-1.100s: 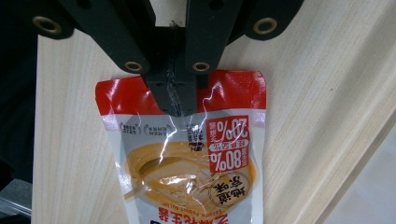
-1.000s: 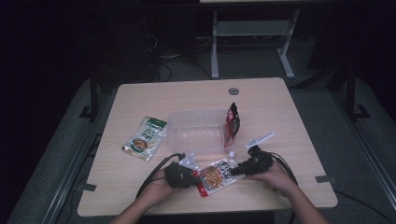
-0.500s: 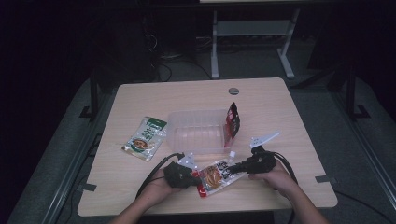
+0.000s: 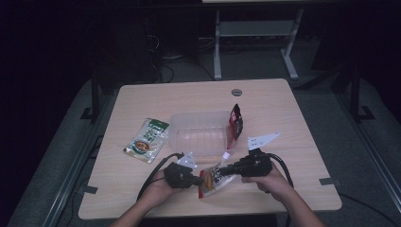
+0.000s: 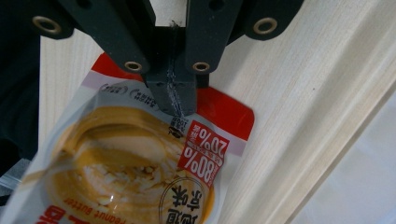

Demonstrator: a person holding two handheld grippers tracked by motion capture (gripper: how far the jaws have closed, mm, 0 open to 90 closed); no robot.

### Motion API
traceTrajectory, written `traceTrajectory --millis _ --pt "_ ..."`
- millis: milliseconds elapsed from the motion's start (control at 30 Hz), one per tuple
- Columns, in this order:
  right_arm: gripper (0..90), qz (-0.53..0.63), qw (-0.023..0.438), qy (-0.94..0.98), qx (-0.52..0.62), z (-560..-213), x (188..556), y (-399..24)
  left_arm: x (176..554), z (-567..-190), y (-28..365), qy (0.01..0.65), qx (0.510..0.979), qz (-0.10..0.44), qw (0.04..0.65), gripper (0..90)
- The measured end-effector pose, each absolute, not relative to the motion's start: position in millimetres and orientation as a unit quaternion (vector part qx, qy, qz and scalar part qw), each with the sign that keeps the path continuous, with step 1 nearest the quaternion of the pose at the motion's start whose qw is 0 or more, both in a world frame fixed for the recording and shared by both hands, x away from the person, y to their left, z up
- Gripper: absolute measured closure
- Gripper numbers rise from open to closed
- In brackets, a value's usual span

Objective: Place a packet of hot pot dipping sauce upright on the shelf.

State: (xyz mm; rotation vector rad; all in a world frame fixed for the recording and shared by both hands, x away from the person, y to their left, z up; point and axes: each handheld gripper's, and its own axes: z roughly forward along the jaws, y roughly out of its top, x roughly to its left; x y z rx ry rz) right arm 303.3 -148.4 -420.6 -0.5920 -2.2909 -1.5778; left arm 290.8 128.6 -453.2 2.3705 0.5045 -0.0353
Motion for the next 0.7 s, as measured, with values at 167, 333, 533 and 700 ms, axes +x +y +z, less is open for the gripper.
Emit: traceTrajectory --millis 167,333,533,700 --pt "89.9 -0.565 0.138 -0.789 -0.197 -414 303 -143 288 -451 125 0.183 0.911 -0.022 0.37 89.7" --pt "89.9 -0.57 0.136 -0.787 -0.193 -411 301 -141 284 -450 121 0.17 0.912 -0.022 0.374 89.5" --pt "89.9 -0.576 0.127 -0.784 -0.192 -408 300 -145 284 -444 128 0.169 0.908 -0.028 0.383 87.1" --pt "89.9 -0.581 0.116 -0.781 -0.199 -404 299 -150 282 -437 136 0.169 0.904 -0.031 0.392 87.0"
